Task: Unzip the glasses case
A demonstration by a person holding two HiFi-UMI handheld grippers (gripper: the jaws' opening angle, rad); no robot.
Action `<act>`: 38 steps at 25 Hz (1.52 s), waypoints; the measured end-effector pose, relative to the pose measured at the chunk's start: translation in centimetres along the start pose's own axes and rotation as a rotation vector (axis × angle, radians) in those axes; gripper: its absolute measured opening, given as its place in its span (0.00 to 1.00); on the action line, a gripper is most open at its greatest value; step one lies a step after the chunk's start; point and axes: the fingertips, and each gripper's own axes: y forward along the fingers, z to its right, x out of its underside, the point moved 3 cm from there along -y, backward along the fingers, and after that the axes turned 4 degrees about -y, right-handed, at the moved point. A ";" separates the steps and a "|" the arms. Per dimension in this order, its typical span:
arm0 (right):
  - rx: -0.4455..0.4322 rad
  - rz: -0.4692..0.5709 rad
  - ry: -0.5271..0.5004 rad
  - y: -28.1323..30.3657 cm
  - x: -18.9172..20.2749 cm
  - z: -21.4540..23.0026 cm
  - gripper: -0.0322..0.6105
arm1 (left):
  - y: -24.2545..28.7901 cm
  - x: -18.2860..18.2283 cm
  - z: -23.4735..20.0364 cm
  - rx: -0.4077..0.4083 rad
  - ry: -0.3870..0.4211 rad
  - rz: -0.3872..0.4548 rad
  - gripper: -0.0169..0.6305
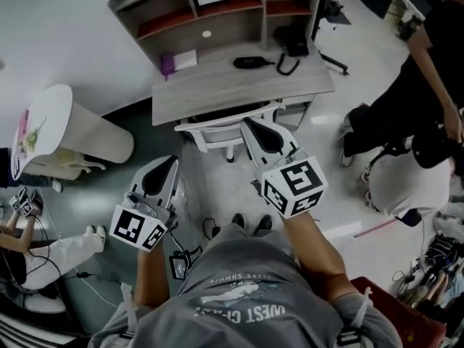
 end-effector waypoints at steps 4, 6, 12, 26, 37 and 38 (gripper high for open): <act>0.025 -0.043 0.004 0.4 1.5 1.3 0.07 | 2.5 0.0 -1.1 0.036 -0.011 0.011 0.03; 0.048 -0.060 -0.006 0.6 1.9 1.9 0.07 | 4.0 0.2 -1.9 0.067 -0.016 0.019 0.03; 0.164 -0.092 -0.055 2.4 1.2 4.9 0.07 | 9.7 -1.6 -5.7 0.185 -0.004 0.089 0.03; 0.335 -0.138 -0.100 9.8 0.5 8.4 0.07 | 16.9 -1.7 -16.4 0.304 -0.034 0.133 0.03; 0.390 -0.182 -0.117 12.7 0.6 10.4 0.07 | 20.5 -0.6 -20.4 0.333 -0.076 0.135 0.02; 0.391 -0.185 -0.114 12.8 0.8 10.9 0.07 | 20.8 -0.4 -20.5 0.331 -0.077 0.130 0.03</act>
